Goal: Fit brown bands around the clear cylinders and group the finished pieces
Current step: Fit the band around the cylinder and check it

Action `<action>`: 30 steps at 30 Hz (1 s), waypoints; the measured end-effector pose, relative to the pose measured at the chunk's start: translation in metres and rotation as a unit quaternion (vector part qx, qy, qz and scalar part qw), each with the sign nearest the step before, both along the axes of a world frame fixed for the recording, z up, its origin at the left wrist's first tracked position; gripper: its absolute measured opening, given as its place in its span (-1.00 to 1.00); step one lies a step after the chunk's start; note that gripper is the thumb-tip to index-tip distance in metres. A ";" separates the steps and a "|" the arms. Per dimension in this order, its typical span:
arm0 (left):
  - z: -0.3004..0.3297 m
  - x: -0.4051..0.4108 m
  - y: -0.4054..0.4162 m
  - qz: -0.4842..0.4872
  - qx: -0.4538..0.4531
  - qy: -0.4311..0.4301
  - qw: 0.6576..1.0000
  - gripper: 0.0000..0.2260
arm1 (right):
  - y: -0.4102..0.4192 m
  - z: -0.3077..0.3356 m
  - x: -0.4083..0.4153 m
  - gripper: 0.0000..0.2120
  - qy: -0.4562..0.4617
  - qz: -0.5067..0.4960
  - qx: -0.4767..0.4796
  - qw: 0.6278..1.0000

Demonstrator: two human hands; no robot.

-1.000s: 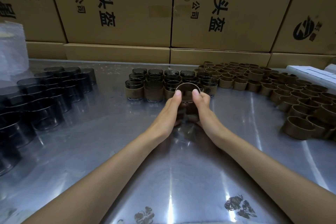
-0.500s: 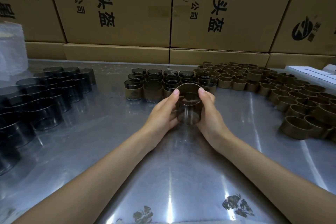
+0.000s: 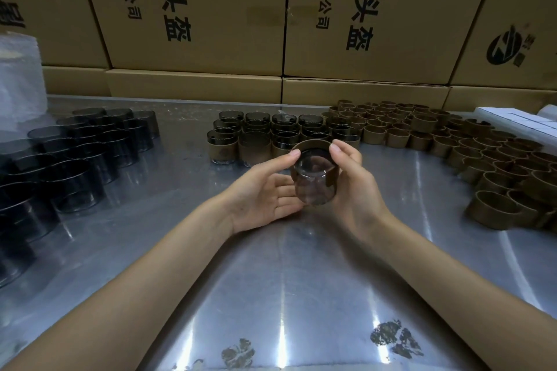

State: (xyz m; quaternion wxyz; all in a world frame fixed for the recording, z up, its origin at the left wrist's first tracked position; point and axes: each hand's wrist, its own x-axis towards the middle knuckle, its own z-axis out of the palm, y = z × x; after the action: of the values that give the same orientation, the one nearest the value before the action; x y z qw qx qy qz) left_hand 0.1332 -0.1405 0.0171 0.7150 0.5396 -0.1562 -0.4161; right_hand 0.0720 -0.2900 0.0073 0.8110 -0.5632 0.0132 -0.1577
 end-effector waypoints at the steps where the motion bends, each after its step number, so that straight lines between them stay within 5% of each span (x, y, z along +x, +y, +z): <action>1: 0.000 0.000 0.001 0.000 -0.003 0.006 1.000 -0.34 | -0.001 0.001 -0.001 -0.32 0.008 0.011 -0.005 1.000; 6: -0.003 0.002 0.002 0.009 -0.050 -0.005 0.999 -0.48 | -0.016 0.009 -0.002 -0.23 0.081 0.053 -0.040 0.995; 10: -0.005 0.003 0.005 -0.006 -0.062 -0.005 0.998 -0.63 | -0.026 0.011 -0.008 -0.49 0.138 0.177 -0.106 0.969; 13: -0.003 0.001 0.006 -0.026 -0.060 -0.009 0.998 -0.58 | -0.028 0.012 -0.010 -0.48 0.149 0.196 -0.114 0.963; 20: -0.002 -0.001 0.009 -0.059 -0.067 -0.054 0.995 -0.41 | -0.033 0.013 -0.015 -0.49 0.085 0.280 -0.076 0.953; 30: -0.004 -0.008 0.007 -0.134 -0.134 -0.138 0.972 -0.48 | -0.030 0.010 -0.015 -0.38 0.002 0.343 -0.051 0.938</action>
State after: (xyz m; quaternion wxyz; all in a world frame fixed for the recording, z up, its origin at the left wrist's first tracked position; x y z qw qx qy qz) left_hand 0.1248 -0.1334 0.0135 0.6898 0.4654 -0.3789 -0.4049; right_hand 0.0573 -0.3199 0.0176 0.7861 -0.5743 -0.1873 0.1310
